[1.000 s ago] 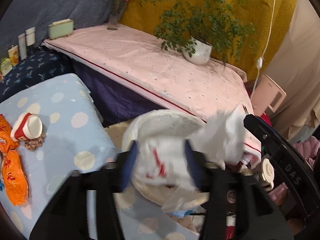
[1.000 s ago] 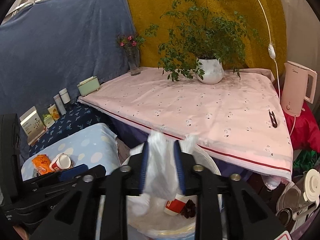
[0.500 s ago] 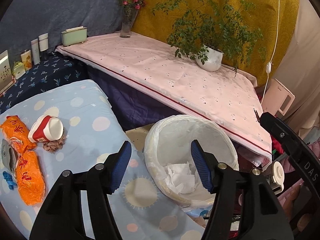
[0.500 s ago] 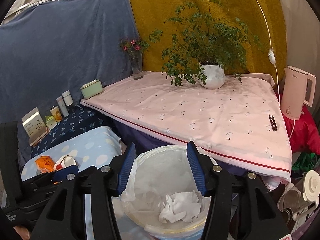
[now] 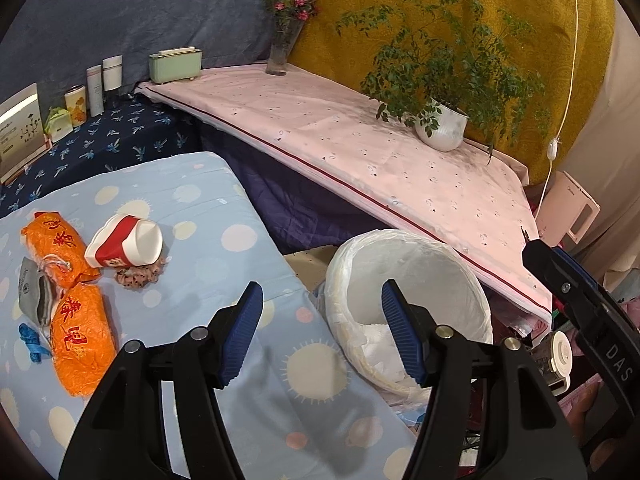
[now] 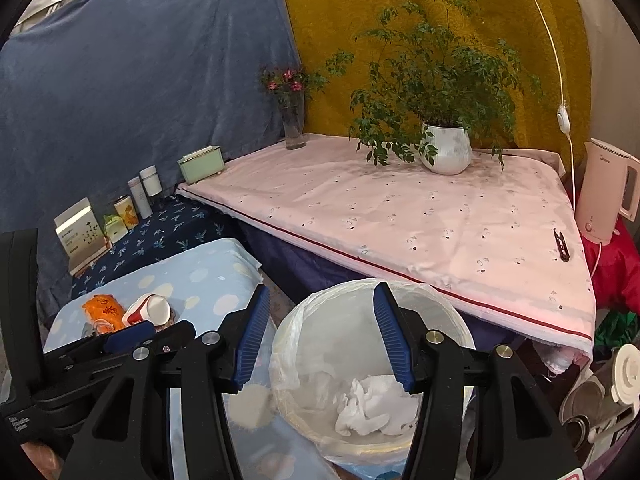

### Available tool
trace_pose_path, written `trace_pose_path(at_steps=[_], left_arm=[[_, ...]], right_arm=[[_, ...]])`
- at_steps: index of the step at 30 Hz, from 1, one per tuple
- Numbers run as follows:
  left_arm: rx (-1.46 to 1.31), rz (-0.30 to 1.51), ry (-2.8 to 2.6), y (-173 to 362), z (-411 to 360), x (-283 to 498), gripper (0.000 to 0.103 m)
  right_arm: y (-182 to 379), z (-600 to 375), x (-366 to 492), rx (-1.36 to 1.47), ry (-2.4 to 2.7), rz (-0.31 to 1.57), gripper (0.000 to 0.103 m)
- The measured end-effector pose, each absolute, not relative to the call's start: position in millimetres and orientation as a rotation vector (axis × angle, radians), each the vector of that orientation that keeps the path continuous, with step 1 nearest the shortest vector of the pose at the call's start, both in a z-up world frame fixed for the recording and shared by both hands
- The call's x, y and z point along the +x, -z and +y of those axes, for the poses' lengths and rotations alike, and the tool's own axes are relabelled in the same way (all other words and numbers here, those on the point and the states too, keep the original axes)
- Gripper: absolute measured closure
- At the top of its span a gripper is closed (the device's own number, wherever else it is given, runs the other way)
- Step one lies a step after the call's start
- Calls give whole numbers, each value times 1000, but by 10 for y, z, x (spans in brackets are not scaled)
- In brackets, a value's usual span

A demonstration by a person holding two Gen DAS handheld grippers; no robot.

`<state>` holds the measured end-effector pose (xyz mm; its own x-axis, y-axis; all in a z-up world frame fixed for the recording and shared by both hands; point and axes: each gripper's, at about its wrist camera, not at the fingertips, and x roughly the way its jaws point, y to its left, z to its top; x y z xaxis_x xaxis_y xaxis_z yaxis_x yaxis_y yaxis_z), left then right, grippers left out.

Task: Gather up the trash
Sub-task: 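Move both tools back over the table toward the orange bag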

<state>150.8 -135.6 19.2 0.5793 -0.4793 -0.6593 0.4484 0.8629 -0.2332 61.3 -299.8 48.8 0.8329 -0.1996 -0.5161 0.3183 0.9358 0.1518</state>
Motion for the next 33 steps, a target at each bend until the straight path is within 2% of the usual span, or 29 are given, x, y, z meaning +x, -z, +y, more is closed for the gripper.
trace_pose_path(at_steps=[15, 20, 25, 33], left_arm=[[-96, 802, 425, -86, -730, 1523, 44], [-121, 824, 368, -11, -437, 1512, 44], [-125, 827, 295, 45, -106, 1478, 39], [-128, 854, 169, 229, 493, 1456, 38]], right_arm=[[-425, -2540, 710, 203, 202, 562, 50], [-369, -2295, 744, 193, 161, 582, 46], [-298, -2017, 791, 176, 120, 616, 46], [-149, -1498, 900, 139, 48, 672, 45]])
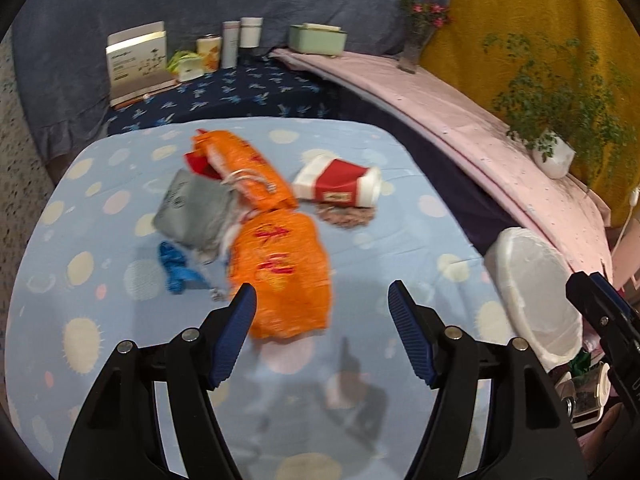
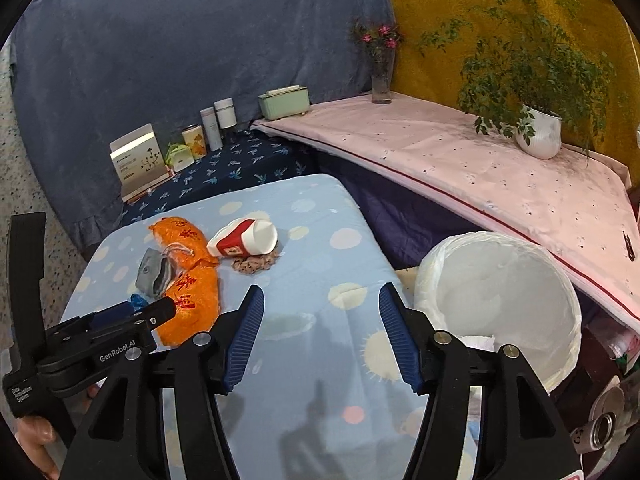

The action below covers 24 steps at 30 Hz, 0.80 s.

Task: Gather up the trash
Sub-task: 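Move both tools back over the table toward the orange bag, then grasp the orange plastic bag with the right gripper while the left grasps the blue cord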

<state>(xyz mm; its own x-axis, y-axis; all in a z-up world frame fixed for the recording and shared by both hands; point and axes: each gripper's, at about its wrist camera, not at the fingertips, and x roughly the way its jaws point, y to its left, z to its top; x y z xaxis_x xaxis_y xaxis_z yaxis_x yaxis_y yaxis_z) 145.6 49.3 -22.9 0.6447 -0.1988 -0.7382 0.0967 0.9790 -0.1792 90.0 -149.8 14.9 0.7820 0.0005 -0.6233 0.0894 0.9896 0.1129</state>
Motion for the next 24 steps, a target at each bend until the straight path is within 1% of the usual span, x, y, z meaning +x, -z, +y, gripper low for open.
trace_pose_path(at_steps=[3, 6, 8, 17, 20, 24], left_arm=[[-126, 864, 114, 299, 721, 1463, 38], [-118, 867, 59, 368, 948, 1473, 36], [-120, 867, 28, 406, 1088, 1484, 32], [-174, 909, -51, 661, 1635, 1636, 30], [-193, 917, -62, 727, 1745, 1702, 29], [-218, 923, -61, 791, 1812, 1797, 24]], right_arm=[[-79, -1265, 949, 115, 21, 692, 44], [-19, -1046, 991, 93, -7, 702, 39], [26, -904, 1027, 81, -25, 710, 38], [296, -416, 1270, 46, -87, 779, 38], [397, -278, 1365, 31, -103, 803, 35], [536, -135, 1490, 11, -114, 831, 32]])
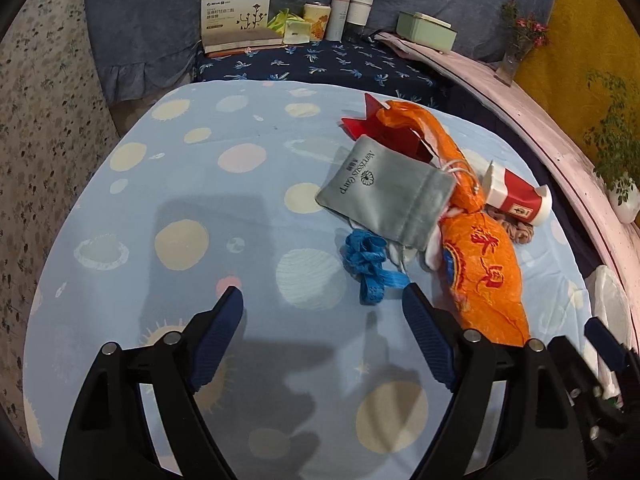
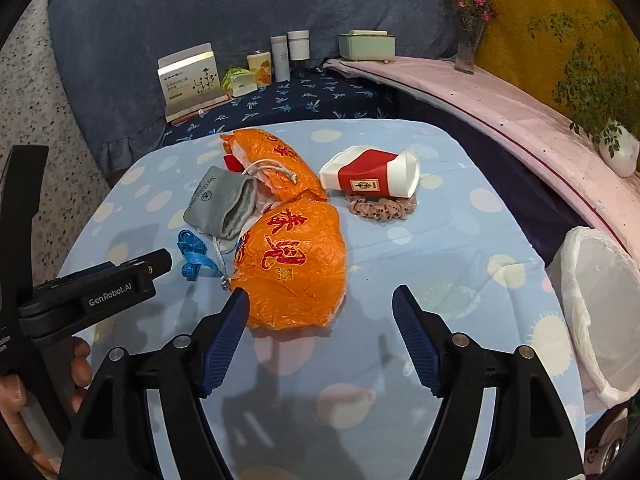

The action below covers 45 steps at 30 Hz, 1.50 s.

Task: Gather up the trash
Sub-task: 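Grasp the orange plastic bag with the right gripper while the left grasps the blue cord, then carry the orange bag and blue cord over the white bin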

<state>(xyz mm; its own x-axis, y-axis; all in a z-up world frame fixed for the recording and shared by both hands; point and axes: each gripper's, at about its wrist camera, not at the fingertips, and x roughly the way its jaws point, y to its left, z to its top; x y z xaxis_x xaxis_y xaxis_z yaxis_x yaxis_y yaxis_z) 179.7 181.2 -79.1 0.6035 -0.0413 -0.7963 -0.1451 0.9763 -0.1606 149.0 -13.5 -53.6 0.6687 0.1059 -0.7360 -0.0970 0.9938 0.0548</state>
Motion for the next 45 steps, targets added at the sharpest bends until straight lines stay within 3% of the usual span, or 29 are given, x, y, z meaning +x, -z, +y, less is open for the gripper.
trace_pose_path(at_steps=[5, 12, 14, 18, 20, 21, 22, 31, 37, 45], left_arm=[[-237, 922, -43, 856, 1807, 1946, 17], [-241, 949, -19, 997, 1751, 2143, 19], [-246, 956, -10, 1033, 1750, 2163, 32], [-246, 955, 15, 1070, 1744, 2172, 47], [-252, 957, 42, 1081, 1737, 2166, 64], [-256, 957, 49, 1088, 1738, 2163, 69], [-261, 959, 62, 1092, 1735, 2161, 79], [-273, 945, 76, 1008, 1700, 2054, 85], [-255, 912, 88, 790, 1582, 1909, 85], [-207, 851, 145, 396, 1262, 1769, 85]], right_arm=[[689, -38, 1660, -1, -129, 864, 27], [879, 54, 1832, -2, -148, 911, 24], [915, 82, 1870, -5, -150, 917, 23], [996, 98, 1946, 1, -156, 934, 23], [1029, 99, 1975, 8, -161, 944, 23], [1044, 98, 1982, 12, -164, 950, 27], [1054, 101, 1986, 14, -167, 955, 38], [932, 49, 1861, 15, -186, 912, 68], [638, -160, 1704, 52, -172, 831, 76], [112, -621, 1471, 105, -124, 705, 78]])
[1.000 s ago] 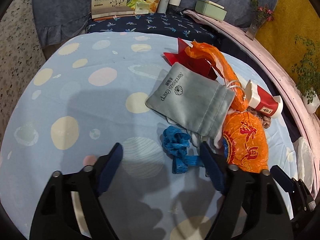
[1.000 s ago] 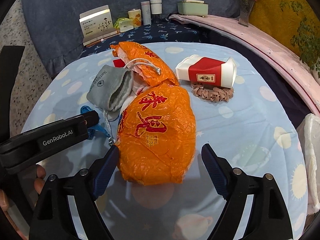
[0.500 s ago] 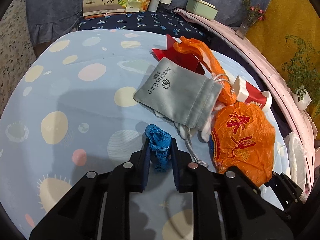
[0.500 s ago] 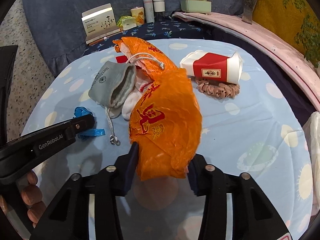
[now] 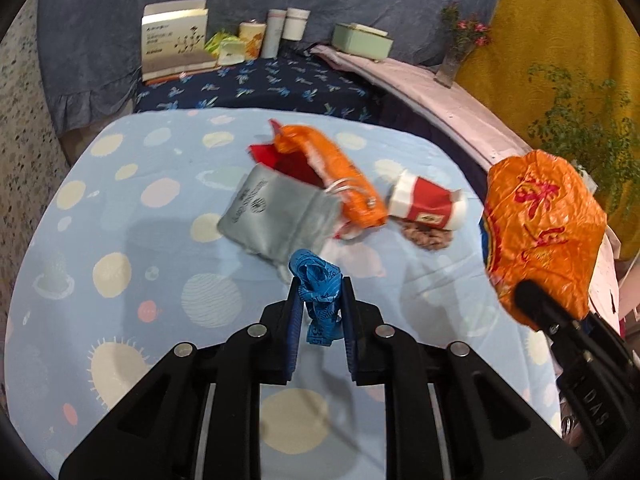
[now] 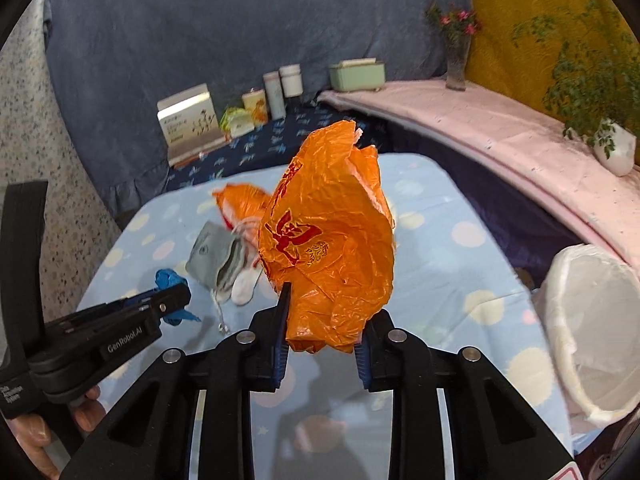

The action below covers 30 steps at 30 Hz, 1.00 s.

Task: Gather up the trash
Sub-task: 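Carry the orange bag and blue cord over the white bin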

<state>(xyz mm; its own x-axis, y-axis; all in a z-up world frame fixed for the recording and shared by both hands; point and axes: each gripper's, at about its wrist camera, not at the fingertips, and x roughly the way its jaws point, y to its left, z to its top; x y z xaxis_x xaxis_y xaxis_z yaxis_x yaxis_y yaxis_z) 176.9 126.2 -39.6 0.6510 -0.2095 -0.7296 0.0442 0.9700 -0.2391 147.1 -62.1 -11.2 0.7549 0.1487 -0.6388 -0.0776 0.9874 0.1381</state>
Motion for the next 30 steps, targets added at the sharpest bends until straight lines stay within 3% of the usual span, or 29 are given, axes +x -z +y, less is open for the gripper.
trace_pose_path(at_steps=[13, 30], left_arm=[[-105, 732, 335, -347, 335, 1545, 85], [28, 688, 513, -646, -902, 1273, 85]], right_arm=[[-622, -1534, 1024, 155, 14, 514, 77], [-650, -2492, 656, 224, 172, 473, 77]])
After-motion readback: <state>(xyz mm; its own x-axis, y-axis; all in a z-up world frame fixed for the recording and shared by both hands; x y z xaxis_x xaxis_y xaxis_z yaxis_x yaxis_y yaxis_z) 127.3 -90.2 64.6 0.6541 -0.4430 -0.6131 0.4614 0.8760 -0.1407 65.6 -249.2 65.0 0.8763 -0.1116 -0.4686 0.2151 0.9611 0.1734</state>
